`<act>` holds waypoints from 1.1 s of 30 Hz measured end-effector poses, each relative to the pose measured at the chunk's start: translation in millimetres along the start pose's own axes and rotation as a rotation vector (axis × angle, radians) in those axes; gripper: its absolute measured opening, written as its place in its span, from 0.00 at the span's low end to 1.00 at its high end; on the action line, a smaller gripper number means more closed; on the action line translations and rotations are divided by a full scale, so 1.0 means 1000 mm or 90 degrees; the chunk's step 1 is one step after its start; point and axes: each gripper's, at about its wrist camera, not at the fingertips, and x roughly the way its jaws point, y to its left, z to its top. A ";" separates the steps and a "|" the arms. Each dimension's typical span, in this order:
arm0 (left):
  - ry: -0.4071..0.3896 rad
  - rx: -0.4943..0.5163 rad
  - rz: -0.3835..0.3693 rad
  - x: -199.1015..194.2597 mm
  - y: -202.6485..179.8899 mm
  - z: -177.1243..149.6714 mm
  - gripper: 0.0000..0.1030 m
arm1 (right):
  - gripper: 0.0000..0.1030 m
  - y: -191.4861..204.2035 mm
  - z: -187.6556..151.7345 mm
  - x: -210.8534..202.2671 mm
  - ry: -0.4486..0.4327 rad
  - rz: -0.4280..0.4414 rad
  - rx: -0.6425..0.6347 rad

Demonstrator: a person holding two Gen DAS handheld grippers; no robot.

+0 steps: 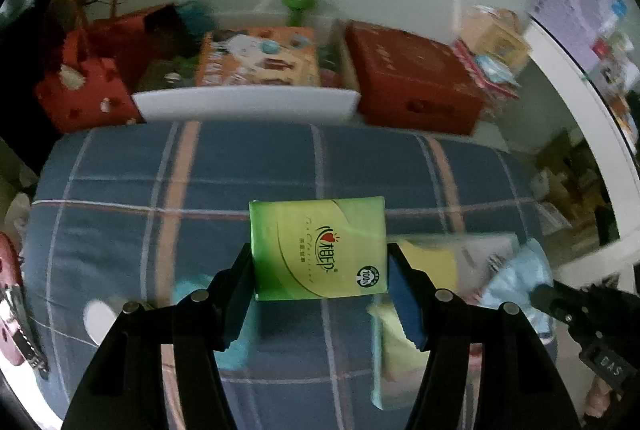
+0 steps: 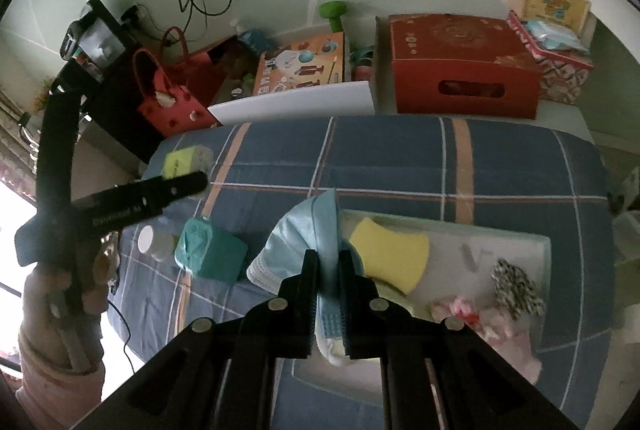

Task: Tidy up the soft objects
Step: 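Carry the mask and tissue packet into the white tray while both tools release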

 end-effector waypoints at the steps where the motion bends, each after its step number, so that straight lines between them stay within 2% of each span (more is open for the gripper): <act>1: 0.002 0.006 -0.005 0.000 -0.007 -0.006 0.62 | 0.10 -0.003 -0.004 -0.003 -0.001 -0.001 0.001; 11: 0.031 0.064 -0.029 0.019 -0.067 -0.060 0.62 | 0.10 -0.030 -0.046 -0.013 -0.001 -0.036 0.010; 23: 0.095 0.098 -0.030 0.073 -0.104 -0.103 0.62 | 0.10 -0.083 -0.082 0.040 0.064 -0.062 0.072; 33: 0.061 0.102 -0.045 0.081 -0.105 -0.129 0.62 | 0.10 -0.093 -0.104 0.051 0.032 -0.083 0.111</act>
